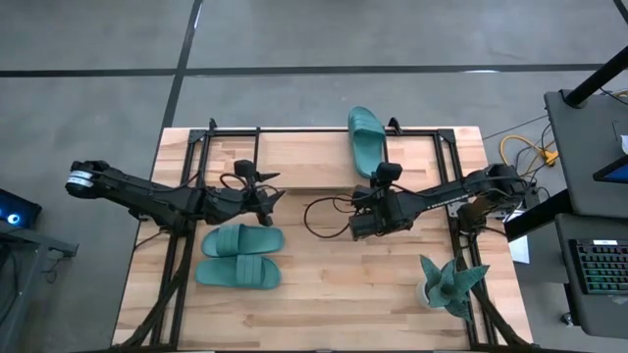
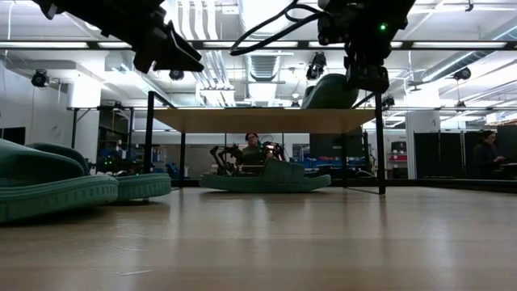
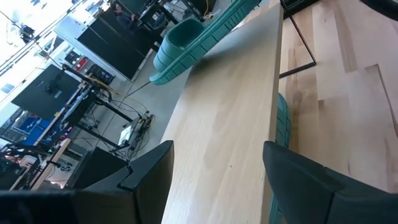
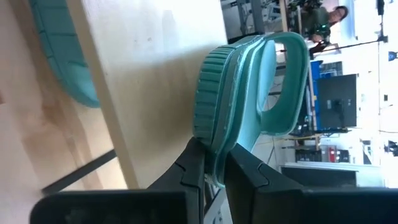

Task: Pick and place slides into the shelf
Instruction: Put the green slides on the shelf

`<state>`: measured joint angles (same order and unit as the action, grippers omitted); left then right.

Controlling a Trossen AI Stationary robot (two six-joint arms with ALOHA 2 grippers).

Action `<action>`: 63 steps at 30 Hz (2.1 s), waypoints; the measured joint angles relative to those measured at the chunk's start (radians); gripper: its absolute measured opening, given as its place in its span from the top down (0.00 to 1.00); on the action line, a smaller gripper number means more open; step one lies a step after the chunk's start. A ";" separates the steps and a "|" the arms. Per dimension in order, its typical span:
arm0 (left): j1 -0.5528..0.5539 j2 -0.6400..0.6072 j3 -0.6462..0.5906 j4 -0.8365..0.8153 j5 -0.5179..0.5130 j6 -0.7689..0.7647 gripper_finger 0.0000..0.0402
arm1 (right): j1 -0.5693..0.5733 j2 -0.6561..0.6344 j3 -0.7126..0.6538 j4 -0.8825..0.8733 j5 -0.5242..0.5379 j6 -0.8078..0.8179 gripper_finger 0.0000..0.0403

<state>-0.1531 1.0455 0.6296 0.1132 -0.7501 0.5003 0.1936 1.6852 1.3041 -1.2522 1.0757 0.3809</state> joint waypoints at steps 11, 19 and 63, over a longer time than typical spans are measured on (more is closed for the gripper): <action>0.000 0.001 0.000 0.000 0.000 -0.019 0.43 | 0.000 0.000 0.000 0.002 -0.085 0.005 0.90; 0.000 0.001 0.000 -0.004 0.001 -0.024 0.43 | 0.000 0.000 0.000 0.003 -0.087 0.012 0.78; 0.000 0.000 -0.001 -0.001 0.018 -0.030 0.43 | 0.171 -0.046 0.175 0.108 -0.334 -0.112 0.56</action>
<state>-0.1532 1.0451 0.6285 0.1126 -0.7325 0.4699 0.3643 1.6390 1.4796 -1.1445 0.7420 0.2685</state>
